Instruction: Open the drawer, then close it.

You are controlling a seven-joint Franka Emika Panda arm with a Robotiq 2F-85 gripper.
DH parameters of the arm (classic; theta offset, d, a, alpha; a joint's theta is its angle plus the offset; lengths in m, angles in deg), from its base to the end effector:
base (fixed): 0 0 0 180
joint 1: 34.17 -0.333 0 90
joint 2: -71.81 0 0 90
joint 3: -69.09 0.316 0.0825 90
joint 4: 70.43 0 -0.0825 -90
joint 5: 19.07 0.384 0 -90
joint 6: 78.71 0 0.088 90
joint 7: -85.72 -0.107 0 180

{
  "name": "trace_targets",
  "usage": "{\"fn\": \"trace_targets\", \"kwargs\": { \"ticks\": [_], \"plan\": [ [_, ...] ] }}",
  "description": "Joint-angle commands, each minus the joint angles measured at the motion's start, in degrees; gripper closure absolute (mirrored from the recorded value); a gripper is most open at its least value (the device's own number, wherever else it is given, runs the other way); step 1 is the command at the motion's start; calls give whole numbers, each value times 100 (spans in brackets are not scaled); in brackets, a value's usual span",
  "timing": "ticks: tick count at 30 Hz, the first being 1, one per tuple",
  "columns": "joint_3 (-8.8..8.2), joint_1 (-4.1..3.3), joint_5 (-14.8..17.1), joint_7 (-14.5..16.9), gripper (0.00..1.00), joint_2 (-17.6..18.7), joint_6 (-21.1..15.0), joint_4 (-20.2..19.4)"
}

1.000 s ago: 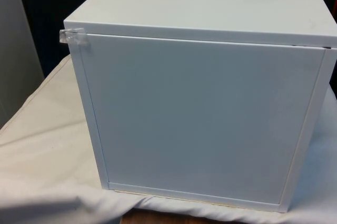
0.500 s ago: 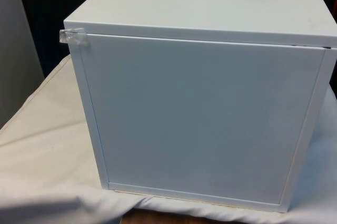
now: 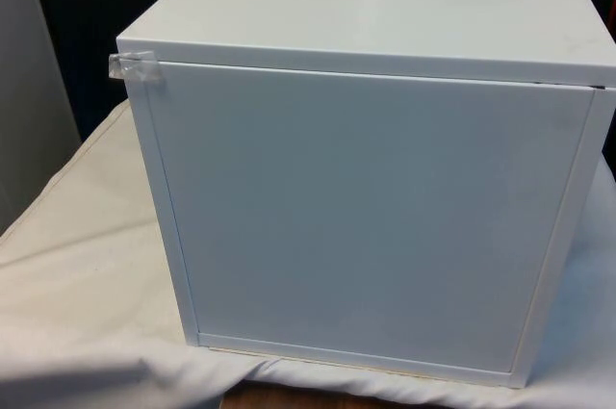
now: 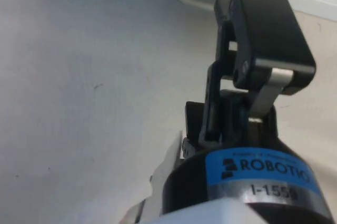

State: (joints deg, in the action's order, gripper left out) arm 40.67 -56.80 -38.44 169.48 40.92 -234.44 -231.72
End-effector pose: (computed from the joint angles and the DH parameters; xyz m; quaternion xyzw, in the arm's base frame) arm 0.3813 -0.0148 0.3806 0.6628 0.7198 0.1653 0.1235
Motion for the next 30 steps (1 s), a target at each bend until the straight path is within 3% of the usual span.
{"fn": "trace_targets", "kwargs": {
  "ticks": [1, 2, 8, 9, 10, 14, 17, 18, 19, 20, 26, 27, 28, 30],
  "plan": [
    [-6, 6, -63, -52, 0, 0, -6, -11],
    [92, 172, -298, -206, 0, 69, -166, -23],
    [69, 166, -653, -550, 0, 229, -258, -23],
    [-11, 17, -498, -453, 0, 149, -103, -34],
    [69, 166, -688, -590, 0, 258, -281, -11],
    [69, 166, -808, -751, 1, 413, -424, -6],
    [69, 166, -848, -808, 16, 470, -487, 0],
    [-23, 17, -699, -705, 22, 430, -395, -23],
    [69, 166, -854, -819, 22, 481, -498, 0],
    [74, 166, -859, -831, 33, 498, -510, 0],
    [74, 172, -865, -848, 64, 510, -521, 0],
    [-23, 17, -705, -733, 70, 458, -413, -17],
    [80, 172, -865, -848, 74, 510, -521, 0],
    [80, 172, -871, -848, 88, 510, -521, 0]
  ]
}}
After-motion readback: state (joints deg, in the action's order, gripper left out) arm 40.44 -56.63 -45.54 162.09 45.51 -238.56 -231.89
